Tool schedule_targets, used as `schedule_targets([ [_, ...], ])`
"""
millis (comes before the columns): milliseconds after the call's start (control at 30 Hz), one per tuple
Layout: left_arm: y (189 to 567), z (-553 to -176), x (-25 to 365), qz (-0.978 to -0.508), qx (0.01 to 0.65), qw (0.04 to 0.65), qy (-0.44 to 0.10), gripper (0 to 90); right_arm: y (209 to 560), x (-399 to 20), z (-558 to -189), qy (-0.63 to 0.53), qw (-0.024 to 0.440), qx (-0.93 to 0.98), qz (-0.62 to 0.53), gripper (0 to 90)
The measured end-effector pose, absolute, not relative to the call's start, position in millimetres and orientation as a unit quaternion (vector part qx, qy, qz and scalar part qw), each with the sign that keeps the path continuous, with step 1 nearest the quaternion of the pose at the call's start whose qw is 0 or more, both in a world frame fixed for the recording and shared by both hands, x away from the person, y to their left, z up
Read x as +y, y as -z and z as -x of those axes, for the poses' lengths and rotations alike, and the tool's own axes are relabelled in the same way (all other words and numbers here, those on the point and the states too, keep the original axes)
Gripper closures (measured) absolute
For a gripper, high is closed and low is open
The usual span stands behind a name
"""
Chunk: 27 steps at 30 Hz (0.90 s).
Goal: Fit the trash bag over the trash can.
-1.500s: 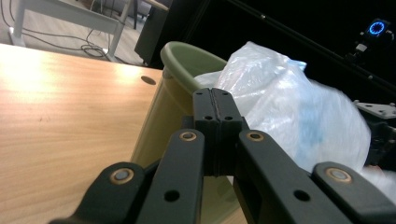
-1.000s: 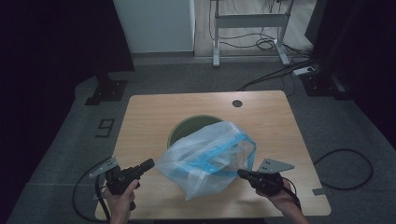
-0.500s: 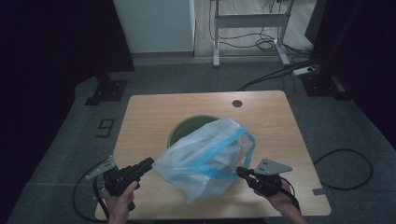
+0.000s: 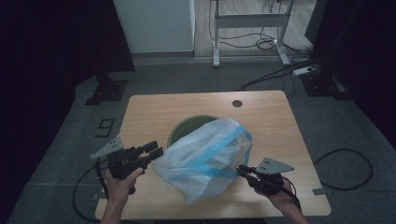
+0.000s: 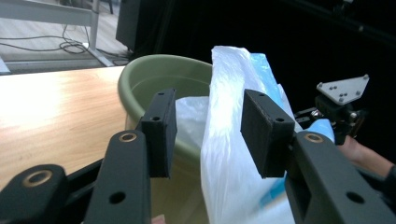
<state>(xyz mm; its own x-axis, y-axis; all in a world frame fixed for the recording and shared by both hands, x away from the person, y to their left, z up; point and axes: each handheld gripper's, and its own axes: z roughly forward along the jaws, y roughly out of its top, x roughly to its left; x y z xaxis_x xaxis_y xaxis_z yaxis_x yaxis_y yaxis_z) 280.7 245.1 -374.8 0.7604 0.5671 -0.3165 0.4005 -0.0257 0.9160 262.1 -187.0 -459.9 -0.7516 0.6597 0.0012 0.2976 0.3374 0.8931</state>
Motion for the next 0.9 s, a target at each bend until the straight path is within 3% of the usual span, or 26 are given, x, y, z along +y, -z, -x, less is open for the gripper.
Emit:
schedule_targets([
  [167, 369, -295, 225, -0.742, 0.319, 0.589, -0.036, 51.6, 458, -185, -262, -0.493, 0.184, 0.796, -0.298, 78.4],
  [300, 370, -300, 213, -0.76, 0.319, 0.565, -0.041, 51.9, 456, -184, -262, -0.493, 0.186, 0.796, -0.297, 78.1],
  [400, 372, -301, 208, -0.767, 0.326, 0.55, -0.047, 62.9, 456, -183, -261, -0.495, 0.186, 0.795, -0.296, 78.1],
  [533, 372, -302, 207, -0.766, 0.33, 0.549, -0.056, 84.2, 454, -183, -260, -0.498, 0.19, 0.794, -0.294, 78.1],
  [600, 371, -302, 207, -0.764, 0.333, 0.549, -0.066, 89.4, 452, -183, -259, -0.502, 0.192, 0.791, -0.293, 77.6],
  [767, 367, -306, 212, -0.745, 0.343, 0.566, -0.082, 89.6, 447, -184, -257, -0.513, 0.197, 0.785, -0.286, 74.3],
  [900, 365, -311, 217, -0.729, 0.352, 0.582, -0.082, 89.7, 436, -193, -262, -0.524, 0.215, 0.769, -0.296, 65.2],
])
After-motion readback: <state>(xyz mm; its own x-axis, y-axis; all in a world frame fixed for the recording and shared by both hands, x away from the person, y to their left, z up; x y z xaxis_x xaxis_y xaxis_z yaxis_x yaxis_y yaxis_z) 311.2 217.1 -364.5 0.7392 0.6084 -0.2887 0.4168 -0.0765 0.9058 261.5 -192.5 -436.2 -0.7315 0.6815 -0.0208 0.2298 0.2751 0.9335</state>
